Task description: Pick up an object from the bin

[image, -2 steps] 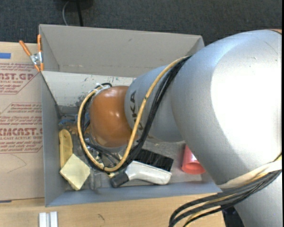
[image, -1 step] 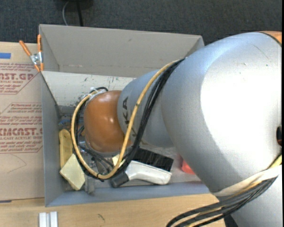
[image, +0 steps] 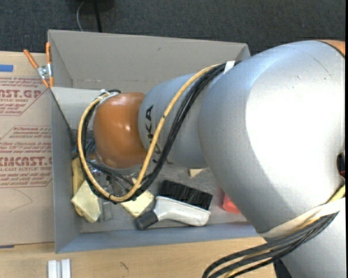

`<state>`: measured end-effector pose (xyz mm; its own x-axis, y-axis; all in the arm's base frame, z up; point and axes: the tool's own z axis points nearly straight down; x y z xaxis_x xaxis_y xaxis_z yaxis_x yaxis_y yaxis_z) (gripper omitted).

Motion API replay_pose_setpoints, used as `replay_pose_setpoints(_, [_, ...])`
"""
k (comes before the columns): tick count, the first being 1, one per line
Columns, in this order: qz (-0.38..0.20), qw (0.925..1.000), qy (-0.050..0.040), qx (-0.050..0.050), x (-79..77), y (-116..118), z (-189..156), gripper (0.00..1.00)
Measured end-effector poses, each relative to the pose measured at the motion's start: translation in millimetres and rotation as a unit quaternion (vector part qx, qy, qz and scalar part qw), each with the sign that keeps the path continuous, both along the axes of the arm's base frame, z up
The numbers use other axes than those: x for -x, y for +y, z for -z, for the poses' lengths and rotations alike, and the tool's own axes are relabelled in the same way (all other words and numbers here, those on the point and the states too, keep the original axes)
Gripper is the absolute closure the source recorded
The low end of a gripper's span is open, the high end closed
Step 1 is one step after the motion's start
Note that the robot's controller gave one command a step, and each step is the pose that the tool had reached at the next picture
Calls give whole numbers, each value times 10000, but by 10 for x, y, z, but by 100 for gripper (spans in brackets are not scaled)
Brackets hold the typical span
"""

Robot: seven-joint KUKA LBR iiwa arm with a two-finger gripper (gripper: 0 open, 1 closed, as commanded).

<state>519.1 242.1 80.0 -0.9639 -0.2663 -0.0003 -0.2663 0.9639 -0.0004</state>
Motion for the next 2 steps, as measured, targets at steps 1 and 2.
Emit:
replay_pose_setpoints(1, [-8, 10000, -10, -7, -261, 25, 81, 0])
replay_pose_setpoints(2, [-275, 9996, -6, -6, -423, 36, 67, 100])
